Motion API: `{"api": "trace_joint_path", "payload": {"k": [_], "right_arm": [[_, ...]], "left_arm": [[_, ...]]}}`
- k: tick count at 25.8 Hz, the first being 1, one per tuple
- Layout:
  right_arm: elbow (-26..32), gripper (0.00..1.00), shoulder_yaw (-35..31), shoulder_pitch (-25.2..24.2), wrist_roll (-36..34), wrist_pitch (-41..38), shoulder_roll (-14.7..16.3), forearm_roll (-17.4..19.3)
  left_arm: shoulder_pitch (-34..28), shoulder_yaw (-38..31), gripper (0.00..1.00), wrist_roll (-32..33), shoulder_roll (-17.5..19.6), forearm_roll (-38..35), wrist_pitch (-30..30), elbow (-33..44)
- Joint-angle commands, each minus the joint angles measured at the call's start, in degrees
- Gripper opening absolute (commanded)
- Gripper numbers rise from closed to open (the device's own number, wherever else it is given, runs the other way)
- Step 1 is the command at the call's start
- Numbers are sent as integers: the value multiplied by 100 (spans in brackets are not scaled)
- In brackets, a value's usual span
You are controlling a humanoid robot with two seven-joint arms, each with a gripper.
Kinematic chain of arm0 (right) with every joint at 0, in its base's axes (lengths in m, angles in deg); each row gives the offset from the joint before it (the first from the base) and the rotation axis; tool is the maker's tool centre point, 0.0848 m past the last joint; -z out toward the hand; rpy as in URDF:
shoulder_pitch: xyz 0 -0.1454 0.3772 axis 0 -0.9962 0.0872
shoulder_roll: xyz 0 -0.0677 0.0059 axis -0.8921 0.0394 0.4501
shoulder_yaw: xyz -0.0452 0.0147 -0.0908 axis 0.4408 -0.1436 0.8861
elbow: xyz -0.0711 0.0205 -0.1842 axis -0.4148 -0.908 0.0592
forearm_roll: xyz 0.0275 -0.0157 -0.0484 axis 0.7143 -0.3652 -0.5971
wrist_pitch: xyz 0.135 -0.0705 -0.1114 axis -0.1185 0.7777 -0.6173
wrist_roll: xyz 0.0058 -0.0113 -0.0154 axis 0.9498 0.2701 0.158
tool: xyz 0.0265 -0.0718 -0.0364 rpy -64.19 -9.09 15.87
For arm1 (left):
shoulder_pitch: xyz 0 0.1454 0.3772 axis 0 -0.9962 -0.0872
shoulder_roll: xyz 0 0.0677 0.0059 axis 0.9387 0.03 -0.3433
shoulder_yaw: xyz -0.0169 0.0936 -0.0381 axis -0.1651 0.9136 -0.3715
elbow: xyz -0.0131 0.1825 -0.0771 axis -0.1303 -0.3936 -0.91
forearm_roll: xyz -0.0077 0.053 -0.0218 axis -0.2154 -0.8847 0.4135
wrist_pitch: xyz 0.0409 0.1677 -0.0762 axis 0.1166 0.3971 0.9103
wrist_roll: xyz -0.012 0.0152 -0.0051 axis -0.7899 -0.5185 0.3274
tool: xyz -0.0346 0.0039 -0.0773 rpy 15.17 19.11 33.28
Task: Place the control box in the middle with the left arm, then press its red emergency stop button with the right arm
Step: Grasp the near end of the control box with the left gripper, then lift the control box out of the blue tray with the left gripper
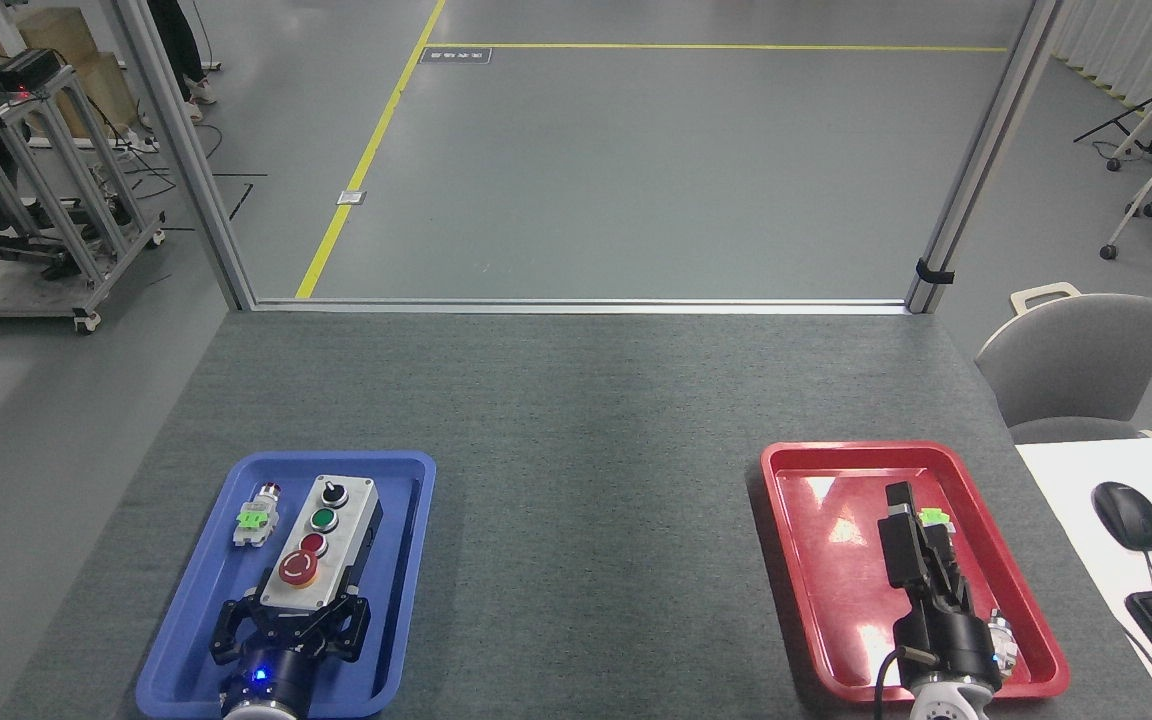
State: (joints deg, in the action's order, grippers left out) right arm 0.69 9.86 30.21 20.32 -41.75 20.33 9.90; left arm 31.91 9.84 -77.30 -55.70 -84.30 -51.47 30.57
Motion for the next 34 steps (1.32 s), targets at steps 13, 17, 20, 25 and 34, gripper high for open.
{"api": "trace_joint_path", "payload": {"k": [13,17,20,25,34], "right_arm": [[19,100,5,113,-1,31,31,-11],[19,100,5,113,-1,40,31,-2],[10,100,5,87,-1,40,48,-2],[10,100,5,113,-1,31,57,-11],[-8,100,5,201,-1,31,66,-2]], "left_arm": [[73,-53,0,25,74,35,-320,285],[38,-88,0,17,285,676,-680,786],[-67,-62,0,17,399,1028,-874,1313],[-507,369,0,87,4,940,-786,2324],[170,1907,0,333,-857,308,664,1515]]}}
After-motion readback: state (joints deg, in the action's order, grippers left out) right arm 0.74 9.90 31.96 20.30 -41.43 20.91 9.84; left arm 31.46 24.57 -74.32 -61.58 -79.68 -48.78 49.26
